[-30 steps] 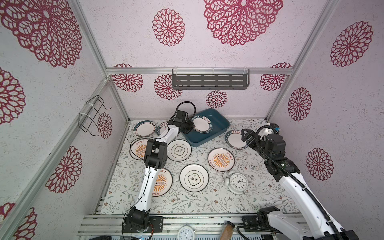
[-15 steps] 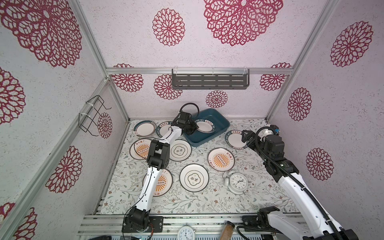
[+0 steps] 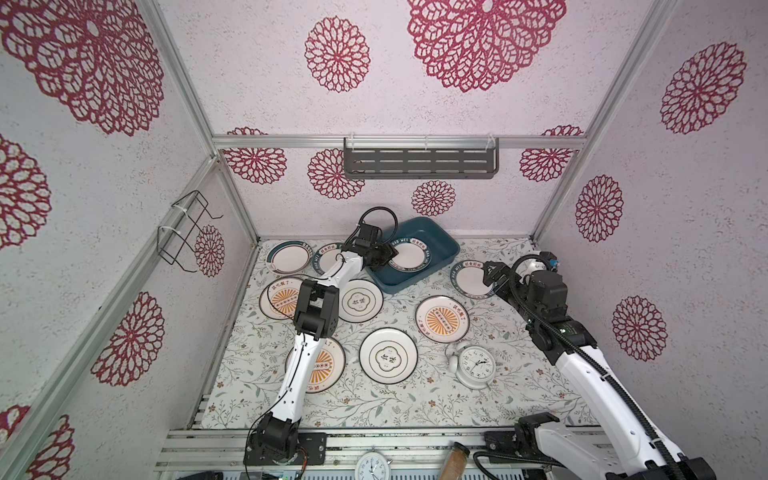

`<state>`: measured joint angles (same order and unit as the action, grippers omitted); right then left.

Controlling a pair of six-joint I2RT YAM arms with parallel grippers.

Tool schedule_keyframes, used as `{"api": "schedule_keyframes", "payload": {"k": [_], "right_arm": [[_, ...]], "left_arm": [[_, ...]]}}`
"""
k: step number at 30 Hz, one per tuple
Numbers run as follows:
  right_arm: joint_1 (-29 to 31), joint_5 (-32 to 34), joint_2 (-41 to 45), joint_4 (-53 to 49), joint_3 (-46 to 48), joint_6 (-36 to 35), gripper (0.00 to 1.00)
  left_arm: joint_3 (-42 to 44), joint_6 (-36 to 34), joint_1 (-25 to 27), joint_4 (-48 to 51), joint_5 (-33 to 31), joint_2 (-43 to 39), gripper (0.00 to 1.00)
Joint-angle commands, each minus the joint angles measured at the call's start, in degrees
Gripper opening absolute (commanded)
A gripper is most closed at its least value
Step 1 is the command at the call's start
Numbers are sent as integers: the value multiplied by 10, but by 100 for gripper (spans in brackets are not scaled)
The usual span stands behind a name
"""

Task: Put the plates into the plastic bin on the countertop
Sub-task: 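Open and raise the left gripper while right gripper moves to next plate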

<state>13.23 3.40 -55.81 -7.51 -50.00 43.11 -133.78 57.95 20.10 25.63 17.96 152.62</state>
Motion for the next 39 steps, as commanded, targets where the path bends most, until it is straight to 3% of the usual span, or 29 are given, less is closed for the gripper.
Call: {"api": "schedule_keyframes", "payload": {"k": [1, 8, 18, 21, 26, 34, 39], "right_arm": [[1, 14, 3, 22, -1, 7, 99], [1, 23, 3, 21, 5, 6, 99], [1, 33, -25, 23, 3, 5, 99], [1, 36, -32, 28, 11, 10, 99], [0, 46, -34, 26, 28, 14, 99], [0, 41, -23, 16, 67, 41, 99], [0, 22, -37, 16, 68, 40, 99]], "left_arm": [[-4, -36, 3, 26, -31, -36, 72], [61, -96, 12, -26, -55, -99, 85], [240, -215, 17, -174, -11, -282, 93], [340, -214, 17, -253, 1, -360, 99], [498, -207, 18, -341, -2, -499, 97], [704, -169, 31, -380, 20, -666, 97], [795, -125, 64, -385, -15, -740, 97]]}}
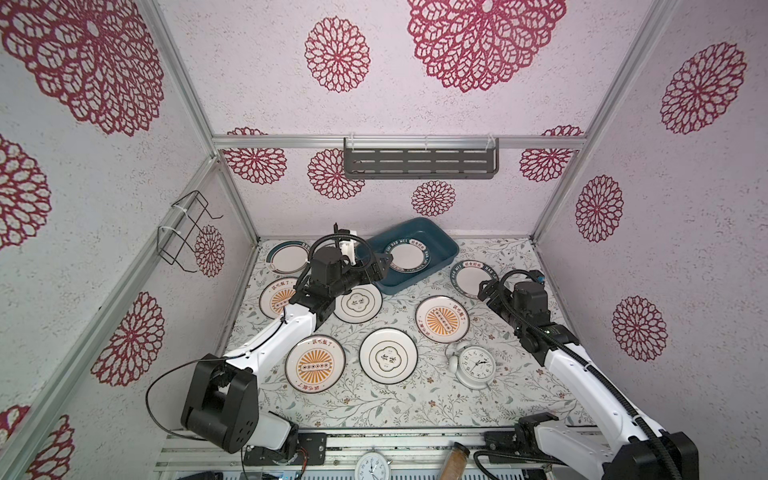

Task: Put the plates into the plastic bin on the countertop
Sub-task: 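Open and raise the left gripper while right gripper moves to next plate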

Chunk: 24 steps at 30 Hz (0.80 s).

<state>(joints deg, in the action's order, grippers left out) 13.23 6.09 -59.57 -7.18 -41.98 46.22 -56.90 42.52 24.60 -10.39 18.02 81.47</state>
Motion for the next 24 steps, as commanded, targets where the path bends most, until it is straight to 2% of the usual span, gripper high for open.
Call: {"api": "schedule_keyframes", "payload": {"k": [1, 4, 6, 8, 11, 13, 17, 21, 24], "right_arm": [[0, -12, -3, 11, -15, 6, 99], [1, -32, -10, -2, -23, -1, 99], [1, -36, 0, -12, -22, -2, 99], [1, -31, 14, -18, -14, -2, 99], [1, -16, 35, -40, -8, -3, 99], [1, -7, 49, -49, -2, -2, 99], [-2, 10, 70, -56, 13, -4, 99], [-25, -2, 49, -41, 11, -4, 99], [-62, -40, 7, 0, 12, 2, 99]], "left_arm": [[37, 30, 31, -20, -29, -41, 97], [37, -17, 89, 46, -131, -76, 97], [39, -33, 112, 60, -169, -98, 97], [58, -39, 113, 36, -182, -117, 97], [77, -16, 107, 35, -237, -148, 97], [76, -12, 88, 32, -215, -156, 97], [36, -24, 39, 46, -127, -132, 97], [-25, -69, 23, 90, -119, -105, 97], [-77, -93, 12, 127, -110, -83, 97]]}}
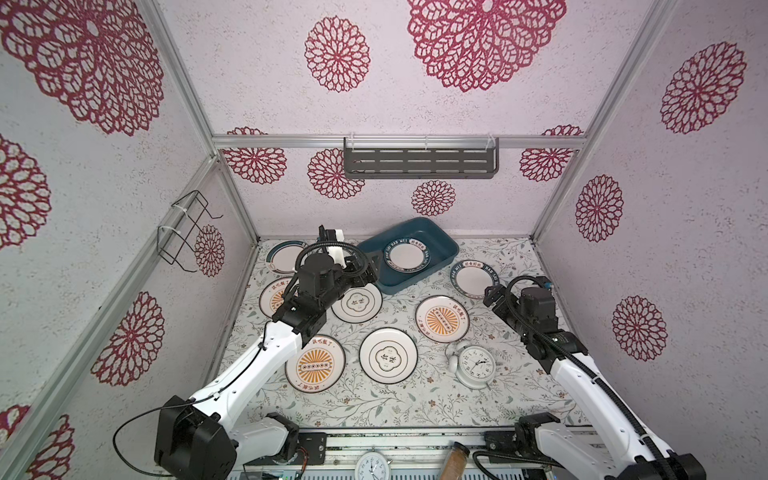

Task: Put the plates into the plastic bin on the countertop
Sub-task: 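Open and raise the left gripper while right gripper moves to next plate, then grasp another plate's edge with right gripper while left gripper returns toward bin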

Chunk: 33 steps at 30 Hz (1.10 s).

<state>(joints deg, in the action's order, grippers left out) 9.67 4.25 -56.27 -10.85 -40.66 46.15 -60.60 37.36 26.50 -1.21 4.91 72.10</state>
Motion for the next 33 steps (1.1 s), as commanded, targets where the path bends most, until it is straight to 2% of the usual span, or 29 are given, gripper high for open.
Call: {"api": "schedule_keyframes", "payload": {"k": [1, 3, 9, 14, 23, 29, 33], "right_arm": [[-43, -46, -44, 58, 2, 11, 99], [-73, -96, -79, 98, 8, 29, 99], [-125, -185, -179, 206, 23, 61, 99], [-165, -243, -278, 288, 19, 83, 93], [-193, -337, -457, 388, -46, 90, 78], [-202, -346, -506, 406, -71, 102, 72], [-205, -336, -524, 398, -82, 106, 68]], "left_arm": [[-55, -47, -10, 51, 24, 19, 97], [-76, -54, -13, 67, 26, 31, 97], [-100, -42, -19, 66, 54, 64, 97], [-61, 13, -18, 17, 46, 63, 97], [-21, 82, -2, 25, 9, 41, 97], [-1, 109, 41, 37, -55, 25, 97], [3, 112, 62, 37, -76, 18, 97]]}}
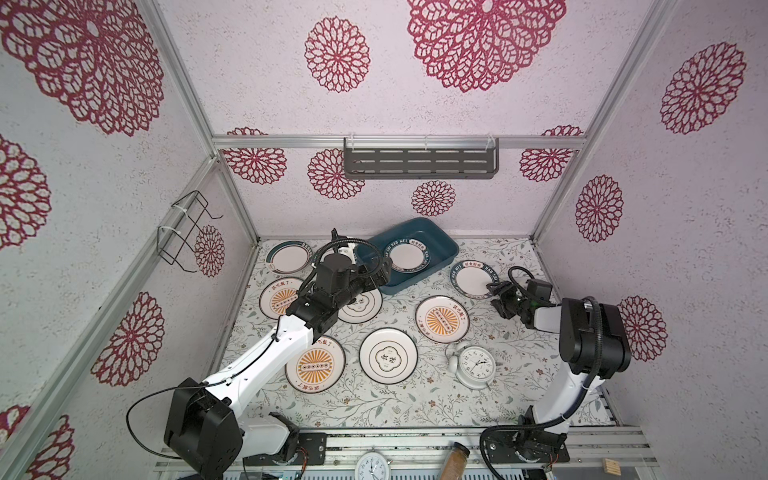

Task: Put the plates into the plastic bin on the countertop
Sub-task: 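Grasp another plate's edge with right gripper while left gripper returns toward bin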

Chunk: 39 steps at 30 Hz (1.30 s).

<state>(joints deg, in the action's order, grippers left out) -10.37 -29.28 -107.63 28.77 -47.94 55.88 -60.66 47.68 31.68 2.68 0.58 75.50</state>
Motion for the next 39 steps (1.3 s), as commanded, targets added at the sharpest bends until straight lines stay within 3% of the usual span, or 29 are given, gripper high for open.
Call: {"api": "schedule_keyframes", "payload": {"k": [1, 7, 18, 22, 28, 39], "right_arm": [[-4, 5, -15, 1, -10, 10, 67], [-4, 15, -43, -13, -23, 11, 55], [6, 67, -51, -74, -39, -14, 45], [13, 61, -63, -73, -44, -8, 30], [15, 68, -66, -70, -47, 5, 14], [14, 77, -24, -67, -22, 20, 1]], "left_arm": [[7, 9, 14, -6, -35, -18, 97], [43, 5, 15, -53, -26, -29, 97], [20, -39, 6, -19, -8, -28, 97], [25, -41, 1, -17, -9, -33, 97], [37, -34, -7, -31, -2, -34, 97], [31, -35, -14, -30, 8, -19, 97]]}}
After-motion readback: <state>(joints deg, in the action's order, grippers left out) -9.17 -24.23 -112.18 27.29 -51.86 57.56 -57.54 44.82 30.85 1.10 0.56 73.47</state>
